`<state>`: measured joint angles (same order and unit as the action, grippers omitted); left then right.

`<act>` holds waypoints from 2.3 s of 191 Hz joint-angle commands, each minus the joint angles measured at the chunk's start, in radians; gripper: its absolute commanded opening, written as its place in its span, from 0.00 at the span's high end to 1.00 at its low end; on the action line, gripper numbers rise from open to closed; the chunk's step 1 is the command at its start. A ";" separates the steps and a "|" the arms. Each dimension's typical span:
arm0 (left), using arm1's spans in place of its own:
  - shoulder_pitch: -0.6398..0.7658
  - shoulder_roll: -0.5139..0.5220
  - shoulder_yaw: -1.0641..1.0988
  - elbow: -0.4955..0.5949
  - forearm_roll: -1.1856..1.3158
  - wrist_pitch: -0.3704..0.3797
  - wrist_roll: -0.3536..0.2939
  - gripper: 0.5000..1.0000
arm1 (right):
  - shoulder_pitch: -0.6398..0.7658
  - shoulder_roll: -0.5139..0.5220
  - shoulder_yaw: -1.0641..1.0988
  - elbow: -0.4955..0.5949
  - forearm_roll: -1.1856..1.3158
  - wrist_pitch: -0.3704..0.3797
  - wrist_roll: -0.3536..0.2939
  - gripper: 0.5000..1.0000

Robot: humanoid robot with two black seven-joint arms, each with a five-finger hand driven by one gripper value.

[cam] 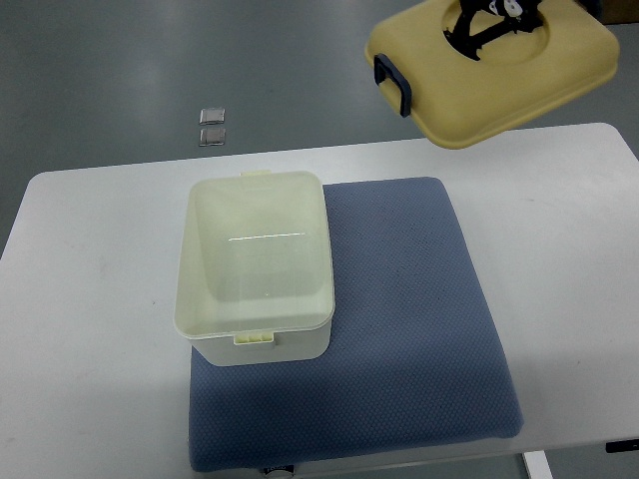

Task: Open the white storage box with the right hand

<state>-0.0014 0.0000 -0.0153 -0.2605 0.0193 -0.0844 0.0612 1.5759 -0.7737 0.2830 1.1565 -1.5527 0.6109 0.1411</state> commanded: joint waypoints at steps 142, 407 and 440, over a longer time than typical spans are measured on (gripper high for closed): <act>0.000 0.000 0.000 0.003 -0.001 0.000 0.000 0.00 | -0.352 0.136 0.001 -0.038 -0.190 0.000 0.000 1.00; 0.000 0.000 -0.002 0.003 -0.001 0.000 0.000 0.00 | -0.456 0.387 0.499 -0.423 0.462 -0.019 -0.012 0.15; 0.000 0.000 -0.002 -0.002 0.002 0.000 0.000 0.00 | -0.605 0.478 0.611 -0.497 1.360 -0.118 -0.089 0.15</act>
<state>-0.0015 0.0000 -0.0168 -0.2602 0.0189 -0.0844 0.0613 1.0551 -0.3484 0.8463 0.6938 -0.8735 0.5557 0.0986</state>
